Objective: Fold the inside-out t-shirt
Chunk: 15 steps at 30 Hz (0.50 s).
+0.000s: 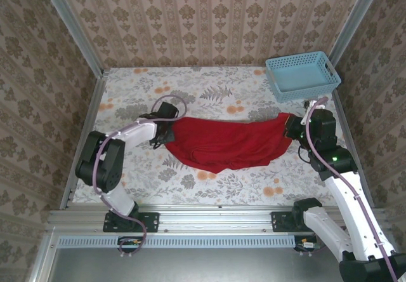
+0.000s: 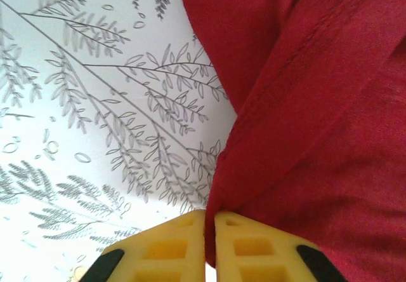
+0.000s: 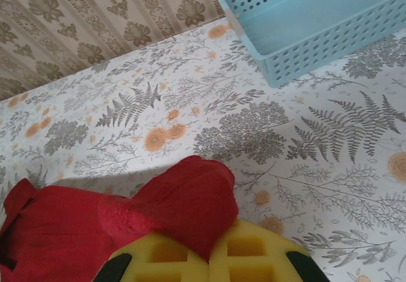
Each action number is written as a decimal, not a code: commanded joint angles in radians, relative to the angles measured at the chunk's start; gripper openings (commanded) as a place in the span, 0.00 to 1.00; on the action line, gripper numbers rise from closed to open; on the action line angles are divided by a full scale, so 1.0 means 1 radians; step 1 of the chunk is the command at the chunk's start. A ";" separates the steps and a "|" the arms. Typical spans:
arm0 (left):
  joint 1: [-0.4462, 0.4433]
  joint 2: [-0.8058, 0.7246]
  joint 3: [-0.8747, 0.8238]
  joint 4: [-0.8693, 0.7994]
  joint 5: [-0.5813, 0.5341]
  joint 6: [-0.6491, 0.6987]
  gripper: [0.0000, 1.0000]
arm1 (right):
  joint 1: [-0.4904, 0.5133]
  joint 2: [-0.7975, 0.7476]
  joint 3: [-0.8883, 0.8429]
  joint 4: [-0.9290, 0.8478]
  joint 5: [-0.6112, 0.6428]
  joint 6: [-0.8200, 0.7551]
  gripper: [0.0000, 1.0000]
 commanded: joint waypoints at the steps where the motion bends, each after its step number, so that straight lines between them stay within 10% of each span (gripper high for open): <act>1: 0.035 -0.097 -0.049 0.031 0.023 0.014 0.05 | -0.009 0.010 0.053 -0.057 0.080 -0.009 0.00; 15: 0.223 -0.268 -0.287 0.322 0.432 0.025 0.00 | -0.012 0.012 0.038 -0.032 0.036 -0.017 0.00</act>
